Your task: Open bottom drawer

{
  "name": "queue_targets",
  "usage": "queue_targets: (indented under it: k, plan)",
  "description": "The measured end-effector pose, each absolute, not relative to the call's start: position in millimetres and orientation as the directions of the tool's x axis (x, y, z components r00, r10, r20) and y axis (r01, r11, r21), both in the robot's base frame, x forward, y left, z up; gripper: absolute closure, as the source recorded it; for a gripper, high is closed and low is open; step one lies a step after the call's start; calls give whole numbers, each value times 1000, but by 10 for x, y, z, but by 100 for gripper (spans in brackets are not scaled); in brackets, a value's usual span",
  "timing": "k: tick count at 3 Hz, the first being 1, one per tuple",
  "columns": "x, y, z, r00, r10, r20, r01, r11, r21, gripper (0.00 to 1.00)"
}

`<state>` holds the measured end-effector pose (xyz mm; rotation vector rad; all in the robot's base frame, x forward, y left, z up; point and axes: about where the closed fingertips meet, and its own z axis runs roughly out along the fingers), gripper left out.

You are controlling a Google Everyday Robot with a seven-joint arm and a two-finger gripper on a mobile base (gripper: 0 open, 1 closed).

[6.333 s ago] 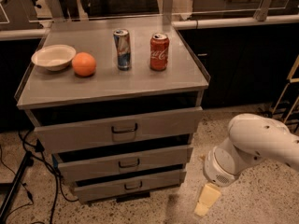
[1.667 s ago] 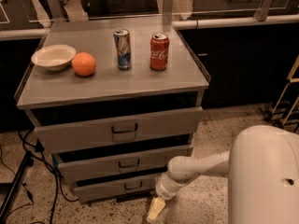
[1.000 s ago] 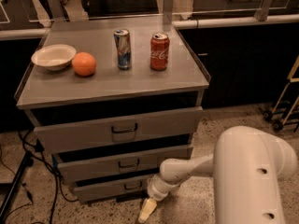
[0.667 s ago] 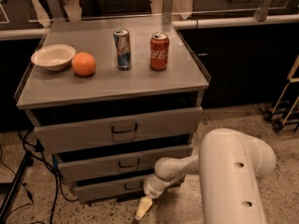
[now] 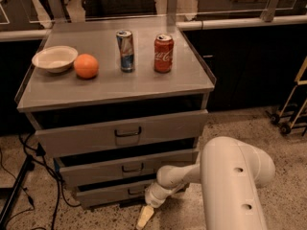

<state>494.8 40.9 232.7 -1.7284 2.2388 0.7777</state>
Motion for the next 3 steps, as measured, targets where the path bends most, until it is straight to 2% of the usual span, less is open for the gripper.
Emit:
queue_targets:
  k: [1,3]
  plan:
    - [5082,636,2069,-284,-824,-490,-945,156,286,0]
    - [5124,658,1887,-294,-830,-473,-939,159,305,0]
